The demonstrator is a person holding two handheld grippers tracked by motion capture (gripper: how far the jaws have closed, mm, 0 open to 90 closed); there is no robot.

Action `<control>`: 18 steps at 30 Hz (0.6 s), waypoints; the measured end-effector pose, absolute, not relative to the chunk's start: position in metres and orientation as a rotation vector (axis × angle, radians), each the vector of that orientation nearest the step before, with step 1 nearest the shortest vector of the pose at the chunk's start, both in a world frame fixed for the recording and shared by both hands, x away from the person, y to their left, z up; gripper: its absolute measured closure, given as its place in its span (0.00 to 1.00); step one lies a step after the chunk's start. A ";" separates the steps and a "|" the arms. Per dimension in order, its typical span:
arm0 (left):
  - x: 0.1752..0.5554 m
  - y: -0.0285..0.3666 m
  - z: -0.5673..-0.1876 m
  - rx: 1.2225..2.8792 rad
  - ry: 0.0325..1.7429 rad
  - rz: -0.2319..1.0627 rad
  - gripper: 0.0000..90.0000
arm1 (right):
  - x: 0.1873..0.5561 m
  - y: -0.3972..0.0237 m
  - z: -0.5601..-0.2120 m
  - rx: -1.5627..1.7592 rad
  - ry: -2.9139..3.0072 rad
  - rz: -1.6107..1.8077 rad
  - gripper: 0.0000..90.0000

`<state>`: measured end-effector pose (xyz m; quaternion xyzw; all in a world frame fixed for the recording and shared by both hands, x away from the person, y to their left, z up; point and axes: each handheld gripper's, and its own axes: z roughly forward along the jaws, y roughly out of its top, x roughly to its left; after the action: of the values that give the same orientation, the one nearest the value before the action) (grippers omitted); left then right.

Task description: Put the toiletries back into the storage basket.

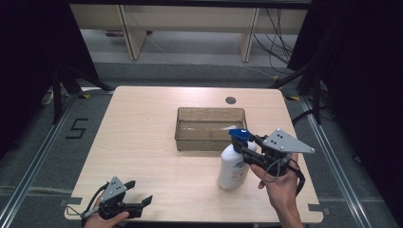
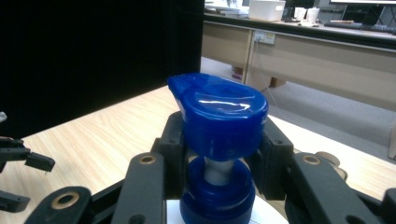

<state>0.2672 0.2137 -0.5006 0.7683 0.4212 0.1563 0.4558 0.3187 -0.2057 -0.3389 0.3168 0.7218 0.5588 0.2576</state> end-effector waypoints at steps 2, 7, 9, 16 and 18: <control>0.268 0.213 -0.501 1.882 1.029 0.380 0.16 | 0.320 -0.207 -0.333 0.845 1.937 1.525 0.68; 0.268 0.214 -0.500 1.896 1.039 0.390 0.16 | 0.324 -0.208 -0.326 0.850 1.933 1.552 0.68; 0.268 0.214 -0.500 1.894 1.039 0.389 0.16 | 0.326 -0.207 -0.324 0.846 1.936 1.554 0.69; 0.269 0.213 -0.501 1.889 1.032 0.385 0.16 | 0.334 -0.207 -0.318 0.841 1.916 1.562 0.68; 0.270 0.213 -0.501 1.886 1.028 0.381 0.16 | 0.335 -0.206 -0.316 0.867 1.918 1.582 0.68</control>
<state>0.2696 0.2133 -0.5010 0.7668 0.4180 0.1549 0.4620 0.3346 -0.2055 -0.3160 0.3187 0.7051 0.5814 0.2514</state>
